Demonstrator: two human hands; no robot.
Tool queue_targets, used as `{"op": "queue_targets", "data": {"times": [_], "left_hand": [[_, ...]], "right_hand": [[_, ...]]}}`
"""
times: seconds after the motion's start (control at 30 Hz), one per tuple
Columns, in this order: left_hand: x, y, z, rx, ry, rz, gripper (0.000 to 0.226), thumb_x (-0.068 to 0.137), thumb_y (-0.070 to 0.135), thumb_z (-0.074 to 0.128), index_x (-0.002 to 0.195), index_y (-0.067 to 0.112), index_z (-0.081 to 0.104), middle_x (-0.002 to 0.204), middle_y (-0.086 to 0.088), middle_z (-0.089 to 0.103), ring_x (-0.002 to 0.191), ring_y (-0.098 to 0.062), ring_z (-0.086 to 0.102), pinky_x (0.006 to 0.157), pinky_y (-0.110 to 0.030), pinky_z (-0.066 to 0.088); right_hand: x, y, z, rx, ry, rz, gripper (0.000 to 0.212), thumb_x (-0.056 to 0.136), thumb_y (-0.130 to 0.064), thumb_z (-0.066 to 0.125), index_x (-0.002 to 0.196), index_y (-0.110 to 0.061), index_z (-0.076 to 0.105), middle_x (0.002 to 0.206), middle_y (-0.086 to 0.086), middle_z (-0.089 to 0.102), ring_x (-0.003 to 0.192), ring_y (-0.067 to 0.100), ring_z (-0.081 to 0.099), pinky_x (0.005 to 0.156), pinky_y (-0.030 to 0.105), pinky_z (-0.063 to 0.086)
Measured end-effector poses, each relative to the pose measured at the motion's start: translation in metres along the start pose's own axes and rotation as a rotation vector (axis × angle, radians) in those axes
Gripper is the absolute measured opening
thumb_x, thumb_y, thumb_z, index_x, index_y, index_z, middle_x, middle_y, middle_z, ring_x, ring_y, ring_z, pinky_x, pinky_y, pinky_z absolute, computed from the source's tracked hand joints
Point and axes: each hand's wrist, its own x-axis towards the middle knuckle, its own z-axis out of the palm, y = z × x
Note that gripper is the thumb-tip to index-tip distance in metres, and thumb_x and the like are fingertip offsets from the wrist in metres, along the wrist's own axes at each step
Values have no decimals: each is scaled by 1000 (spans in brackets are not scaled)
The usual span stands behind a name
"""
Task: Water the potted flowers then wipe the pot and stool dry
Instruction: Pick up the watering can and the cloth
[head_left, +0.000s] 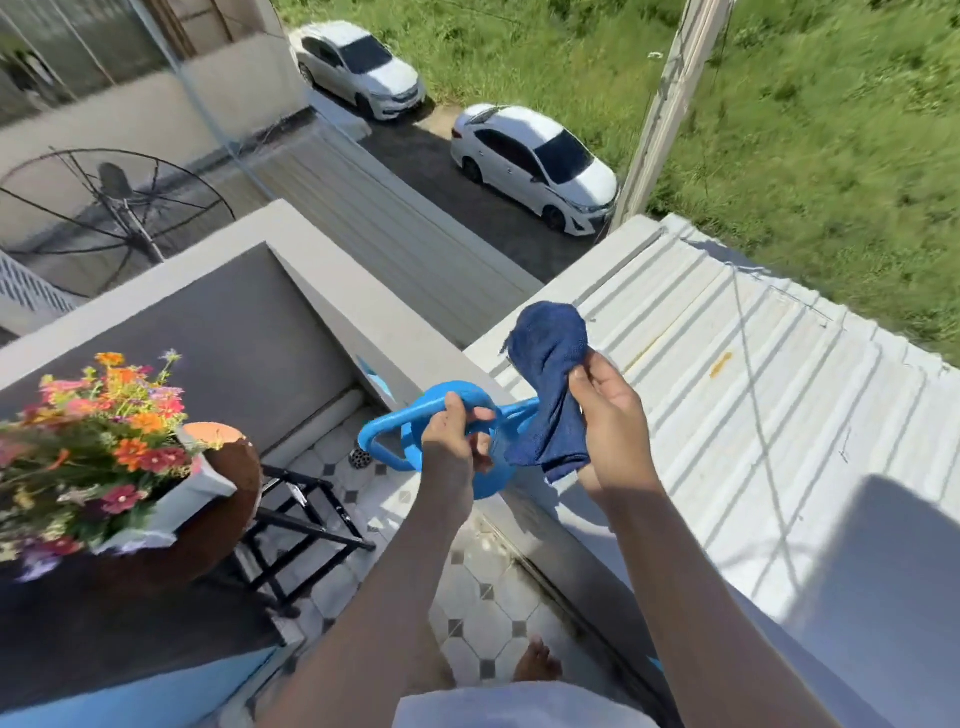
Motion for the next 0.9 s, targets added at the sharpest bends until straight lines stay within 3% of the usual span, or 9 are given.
{"op": "queue_targets", "data": {"times": [0.27, 0.43, 0.53, 0.6, 0.7, 0.77, 0.8, 0.87, 0.9], "left_hand": [[75, 24, -125, 118, 127, -11, 39, 103, 41, 30, 80, 17, 50, 45, 10, 38, 41, -9, 35, 47, -25, 31], [151, 8, -207, 201, 86, -39, 38, 104, 43, 28, 80, 18, 44, 57, 4, 28, 43, -10, 27, 47, -23, 24], [196, -9, -243, 269, 62, -41, 37, 104, 41, 28, 88, 13, 46, 57, 6, 30, 45, -10, 28, 44, -21, 24], [229, -28, -267, 355, 88, -58, 40, 105, 41, 27, 80, 15, 45, 57, 8, 37, 46, -10, 32, 44, -22, 29], [277, -75, -303, 451, 127, -80, 47, 97, 55, 32, 84, 18, 58, 84, -9, 63, 74, -25, 60, 66, -38, 49], [313, -109, -322, 446, 173, -165, 52, 89, 61, 35, 97, 19, 66, 106, -15, 67, 99, -32, 64, 88, -50, 52], [335, -131, -331, 447, 198, -211, 57, 89, 61, 36, 106, 15, 65, 109, -13, 65, 102, -29, 62, 95, -51, 50], [370, -163, -338, 496, 230, -273, 63, 89, 60, 40, 117, 7, 60, 102, -8, 57, 96, -22, 54, 95, -47, 49], [385, -180, -344, 524, 229, -259, 56, 92, 54, 43, 113, 5, 60, 94, -9, 55, 90, -22, 51, 87, -43, 49]], "right_hand": [[37, 59, 110, -121, -149, 107, 26, 101, -8, 48, 109, -25, 66, 111, -1, 72, 104, 13, 66, 90, 25, 53], [74, 140, 166, -203, -137, 242, 29, 100, -16, 52, 101, -40, 69, 116, -5, 71, 108, 15, 68, 88, 35, 54], [99, 196, 188, -168, -89, 327, 30, 99, -11, 52, 101, -34, 71, 116, -2, 72, 112, 19, 66, 99, 39, 51], [113, 233, 196, -170, -64, 353, 30, 99, -9, 51, 102, -32, 70, 116, -1, 72, 114, 21, 65, 104, 42, 48], [135, 301, 202, -223, -46, 379, 25, 101, -6, 48, 111, -22, 64, 121, 7, 68, 116, 26, 63, 103, 40, 49], [151, 349, 201, -263, -49, 384, 25, 100, -2, 46, 115, -15, 62, 114, 3, 68, 106, 15, 65, 95, 27, 52], [161, 378, 198, -286, -62, 380, 24, 100, -2, 46, 116, -13, 62, 110, -1, 68, 99, 8, 65, 90, 21, 52], [179, 432, 188, -330, -99, 391, 24, 101, -3, 46, 114, -14, 63, 106, -6, 69, 98, 4, 64, 90, 20, 52], [186, 456, 181, -332, -108, 412, 25, 101, -3, 46, 112, -16, 64, 105, -7, 70, 101, 7, 64, 94, 23, 51]]}}
